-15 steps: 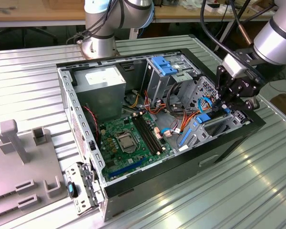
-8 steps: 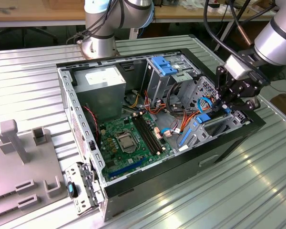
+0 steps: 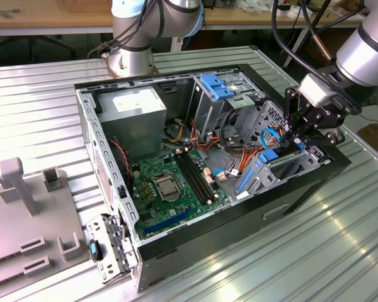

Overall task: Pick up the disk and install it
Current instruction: 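Insert the second disk wire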

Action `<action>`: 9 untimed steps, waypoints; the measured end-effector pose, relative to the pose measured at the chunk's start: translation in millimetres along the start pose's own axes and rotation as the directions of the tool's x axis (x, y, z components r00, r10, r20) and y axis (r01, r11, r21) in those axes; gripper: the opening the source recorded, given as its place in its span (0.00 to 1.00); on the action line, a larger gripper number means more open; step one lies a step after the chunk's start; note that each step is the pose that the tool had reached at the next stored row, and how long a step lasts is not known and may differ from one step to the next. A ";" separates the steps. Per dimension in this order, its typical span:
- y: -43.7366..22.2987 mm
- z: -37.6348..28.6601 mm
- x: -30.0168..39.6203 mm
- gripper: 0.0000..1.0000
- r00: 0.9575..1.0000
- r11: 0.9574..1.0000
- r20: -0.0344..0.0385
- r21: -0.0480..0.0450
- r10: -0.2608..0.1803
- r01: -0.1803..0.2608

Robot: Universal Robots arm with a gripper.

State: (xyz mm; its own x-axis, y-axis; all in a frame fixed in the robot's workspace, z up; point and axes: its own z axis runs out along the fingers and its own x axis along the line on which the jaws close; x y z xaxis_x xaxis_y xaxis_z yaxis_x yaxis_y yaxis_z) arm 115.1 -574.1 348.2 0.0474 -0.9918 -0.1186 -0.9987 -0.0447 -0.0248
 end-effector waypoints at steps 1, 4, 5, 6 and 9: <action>0.0 0.2 0.1 0.16 1.000 1.000 0.000 0.000 -0.001 0.001; -0.2 0.6 0.5 0.16 1.000 1.000 0.000 0.000 -0.001 0.001; -0.5 0.5 0.6 0.16 1.000 1.000 0.000 0.000 -0.001 0.001; -0.7 0.6 0.8 0.16 1.000 1.000 0.000 0.000 -0.001 0.001; -0.9 0.7 1.5 0.16 1.000 1.000 0.000 0.000 -0.002 0.002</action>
State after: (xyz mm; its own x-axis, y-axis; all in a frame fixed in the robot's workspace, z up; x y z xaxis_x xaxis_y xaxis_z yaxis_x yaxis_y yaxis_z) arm 116.1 -575.5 347.4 0.0492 -0.9917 -0.1186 -0.9986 -0.0466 -0.0249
